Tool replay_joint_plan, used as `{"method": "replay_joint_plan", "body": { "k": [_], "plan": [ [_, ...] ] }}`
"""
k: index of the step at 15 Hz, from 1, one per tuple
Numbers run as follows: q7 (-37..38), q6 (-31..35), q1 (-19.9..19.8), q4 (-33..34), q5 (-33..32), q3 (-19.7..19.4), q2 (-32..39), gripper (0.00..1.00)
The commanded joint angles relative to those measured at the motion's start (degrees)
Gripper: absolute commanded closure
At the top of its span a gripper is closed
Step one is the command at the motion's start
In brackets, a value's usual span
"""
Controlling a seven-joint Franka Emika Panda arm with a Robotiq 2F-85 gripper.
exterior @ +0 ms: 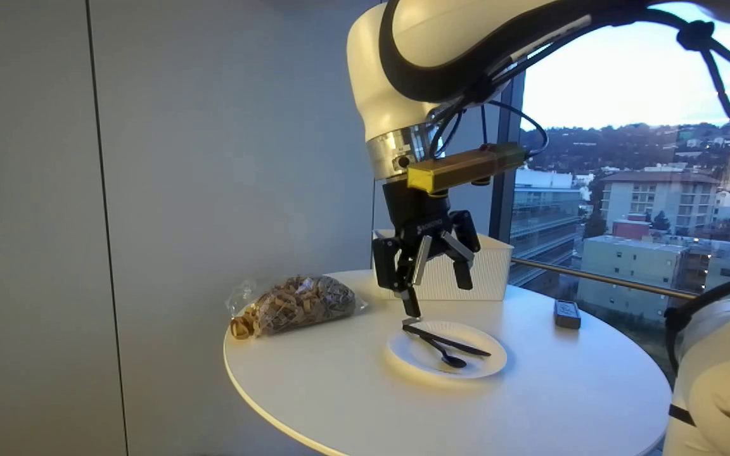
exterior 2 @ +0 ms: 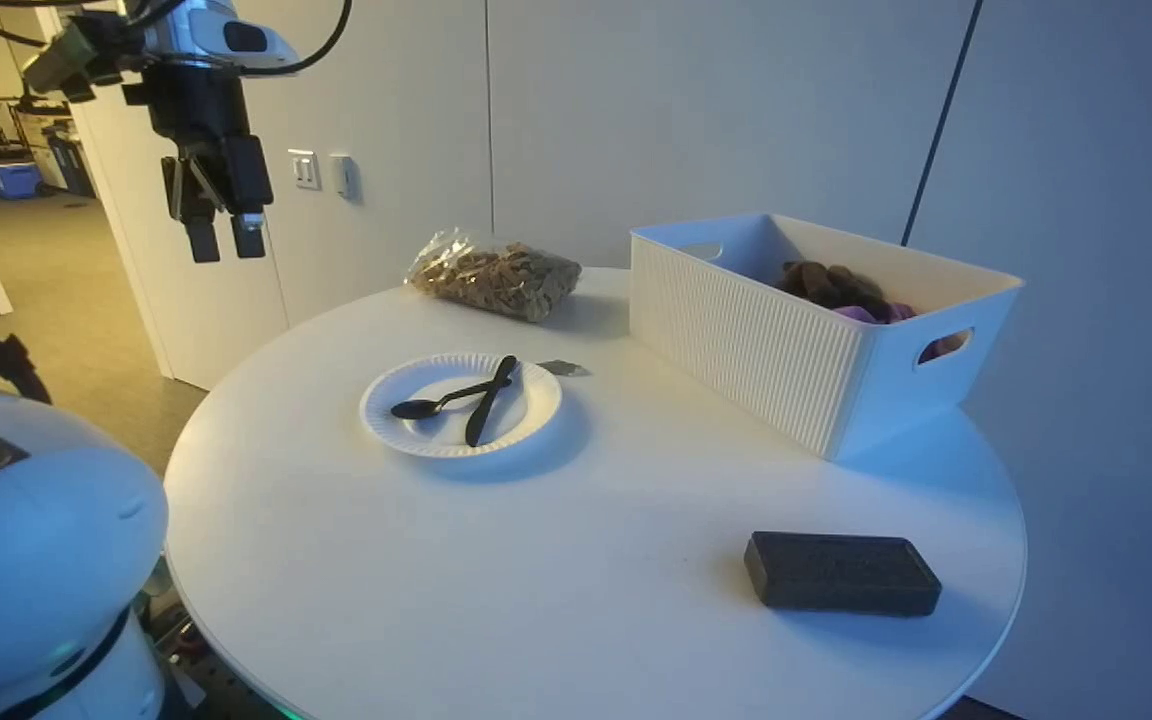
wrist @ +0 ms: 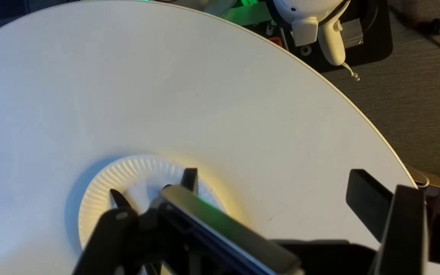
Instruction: Put the white plate in the basket
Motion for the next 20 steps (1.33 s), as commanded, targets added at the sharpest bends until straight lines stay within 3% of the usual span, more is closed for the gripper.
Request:
{"method": "replay_joint_plan", "body": {
  "k": [1,13,18,20],
  "plan": [
    [0.5,0.0,1.1,0.1,-0.5,-0.9,0.3,0.0],
    [0.5,0.3,1.1,-0.2,-0.2,-1.2,-0.3,0.0],
    [1.7,3.5,-0.2,-4.3,5.5,-7.0,-6.9,0.0],
    [1.8,6.1,-0.9,-10.5,8.6,-9.5,-11.5,0.0]
  ]
}}
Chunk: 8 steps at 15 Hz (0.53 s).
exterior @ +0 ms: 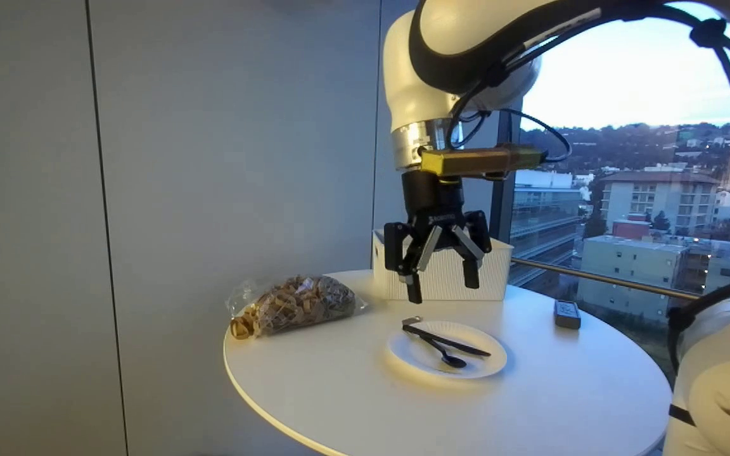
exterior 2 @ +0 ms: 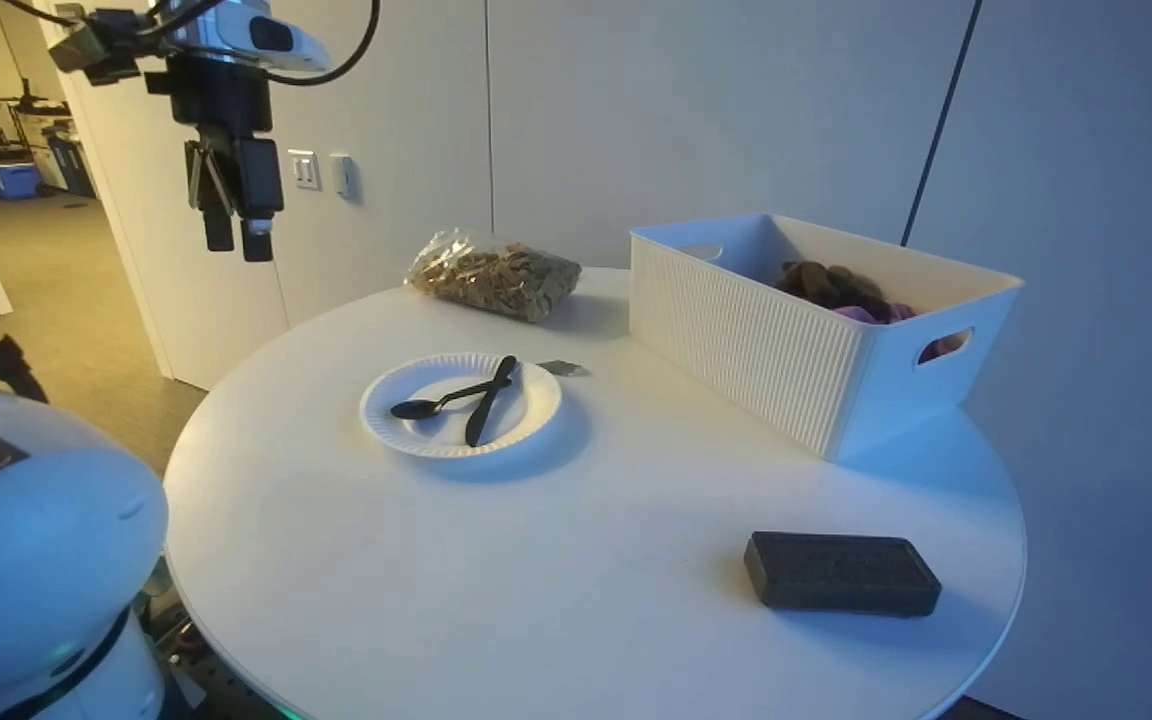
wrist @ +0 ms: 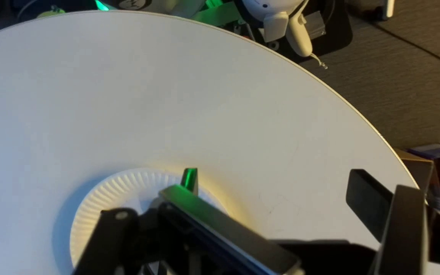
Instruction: Put the white plate in the basket
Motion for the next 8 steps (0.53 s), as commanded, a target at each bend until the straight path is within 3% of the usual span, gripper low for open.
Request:
{"method": "replay_joint_plan", "body": {
  "k": [1,7,8],
  "plan": [
    [0.8,5.2,-1.7,-9.5,5.2,-4.0,-8.7,0.0],
    [1.6,19.7,-8.7,-22.2,4.9,-6.9,-14.1,0.0],
    [2.3,19.9,-9.9,-18.2,5.1,-7.2,-11.4,0.0]
  ]
}}
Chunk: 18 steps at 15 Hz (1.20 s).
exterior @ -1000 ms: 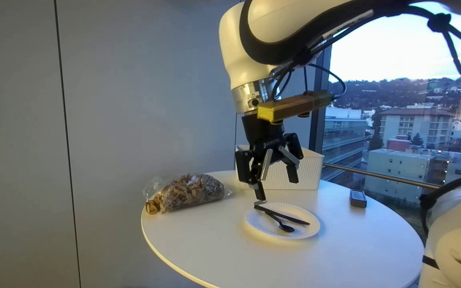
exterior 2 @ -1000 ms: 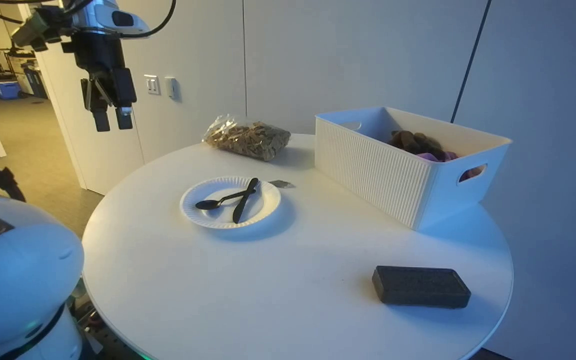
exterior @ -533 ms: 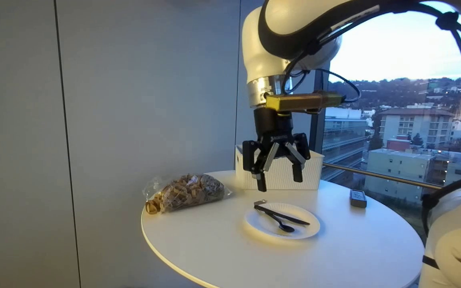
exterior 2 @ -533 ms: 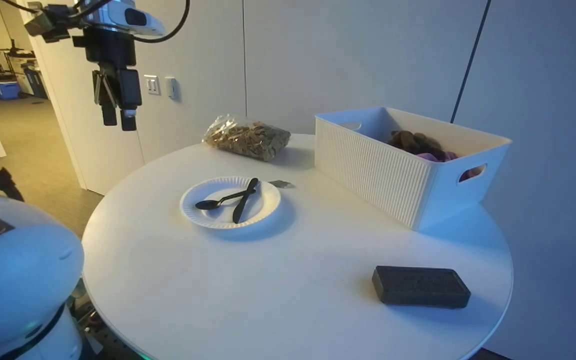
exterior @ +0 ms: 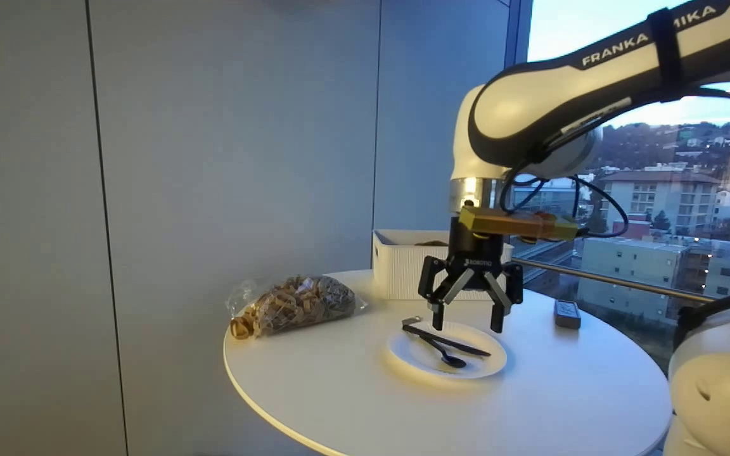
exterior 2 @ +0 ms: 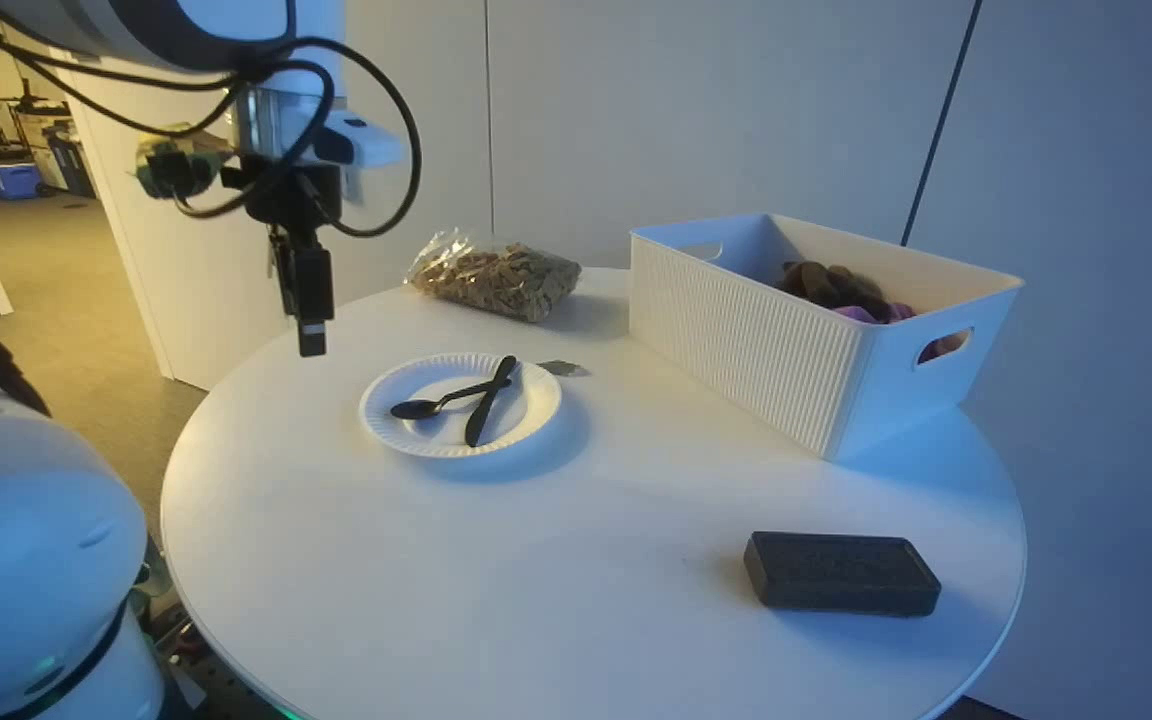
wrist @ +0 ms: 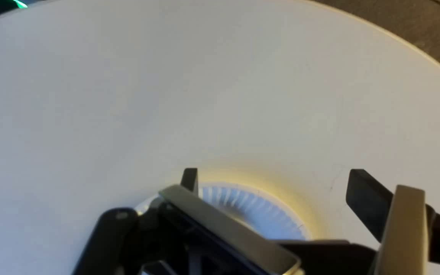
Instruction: Put the white plate in the basket
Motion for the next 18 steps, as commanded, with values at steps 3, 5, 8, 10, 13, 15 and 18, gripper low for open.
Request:
{"method": "replay_joint_plan", "body": {
  "k": [3,5,8,10,13,15,18],
  "plan": [
    [4.9,8.1,-6.5,-0.9,0.3,-1.0,-2.3,0.0],
    [7.3,8.5,-8.9,-0.5,-0.3,-1.7,-3.4,0.0],
    [11.7,9.5,-12.4,-0.2,-0.2,-2.7,-2.6,0.0],
    [13.8,10.5,-13.9,-0.2,0.7,-4.4,-1.9,0.0],
    [13.1,12.9,-15.0,-0.3,2.2,-8.7,-0.4,0.0],
    [9.2,15.1,-14.2,-0.3,4.2,-13.5,0.3,0.0],
    [7.4,13.3,-14.8,-0.2,4.2,-13.4,0.1,0.0]
  ]
}}
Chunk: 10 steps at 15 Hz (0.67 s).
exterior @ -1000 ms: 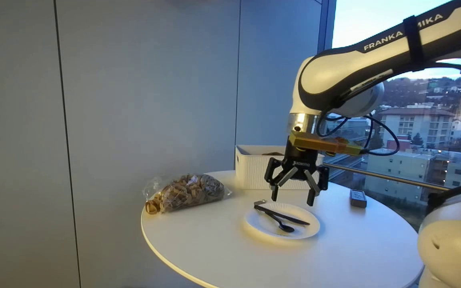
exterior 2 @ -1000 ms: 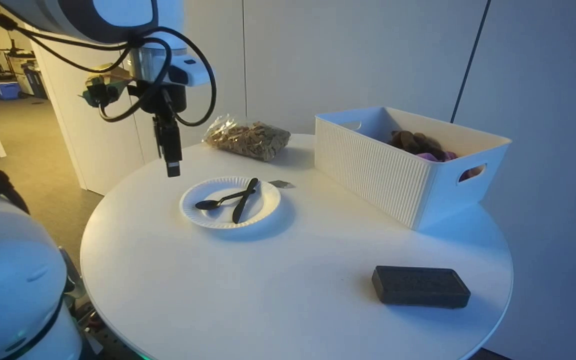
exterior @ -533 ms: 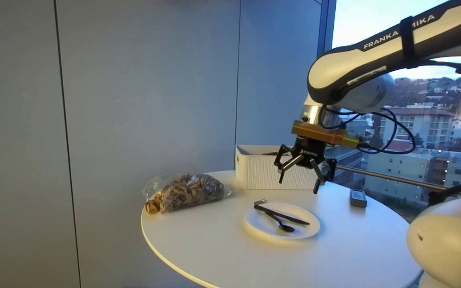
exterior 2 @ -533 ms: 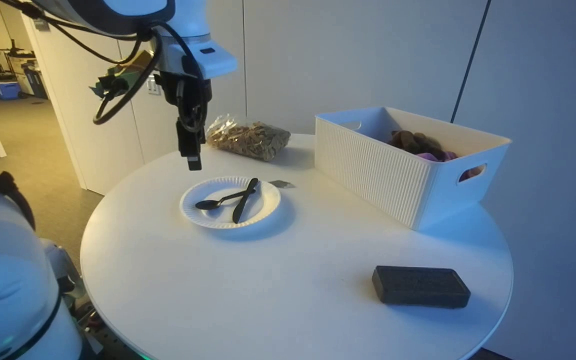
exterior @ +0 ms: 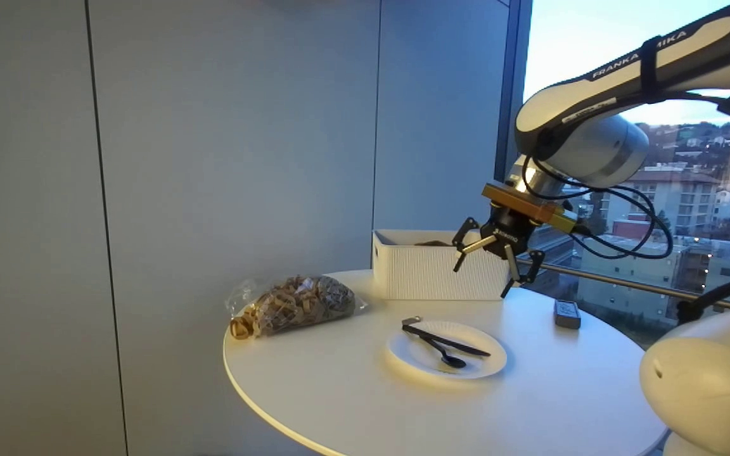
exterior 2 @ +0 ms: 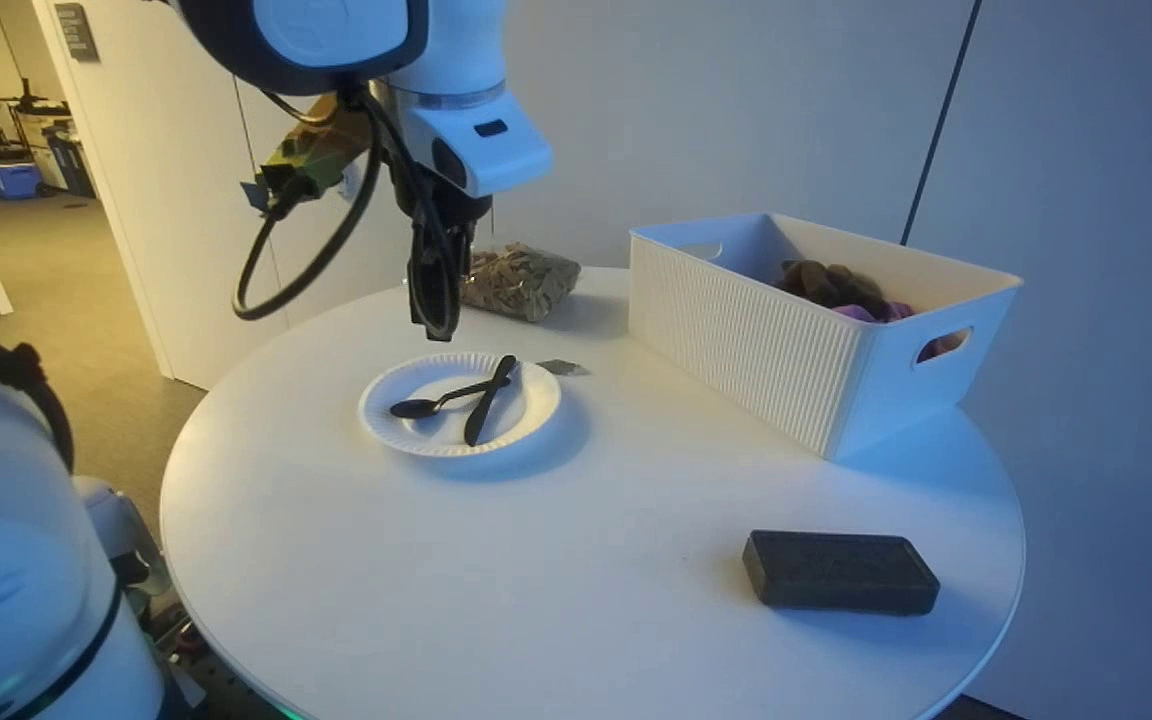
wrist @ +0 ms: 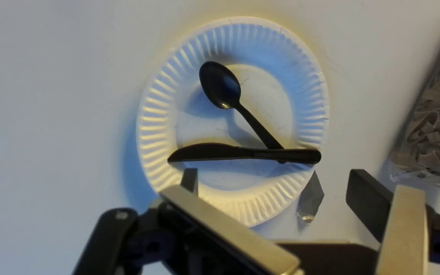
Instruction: Put the white plate in the basket
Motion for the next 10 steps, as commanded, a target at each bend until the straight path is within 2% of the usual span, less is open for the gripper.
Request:
{"method": "replay_joint_plan", "body": {
  "k": [1,5,7,10],
  "plan": [
    [-1.4,-0.1,-0.6,0.2,1.0,-0.3,0.2,0.0],
    [-2.0,0.0,0.0,0.2,1.4,-0.8,0.3,0.0],
    [-4.7,0.0,0.2,0.5,1.2,-2.5,0.5,0.0],
    [-12.8,-1.8,-0.6,1.3,-0.8,-6.6,4.8,0.0]
  ]
}}
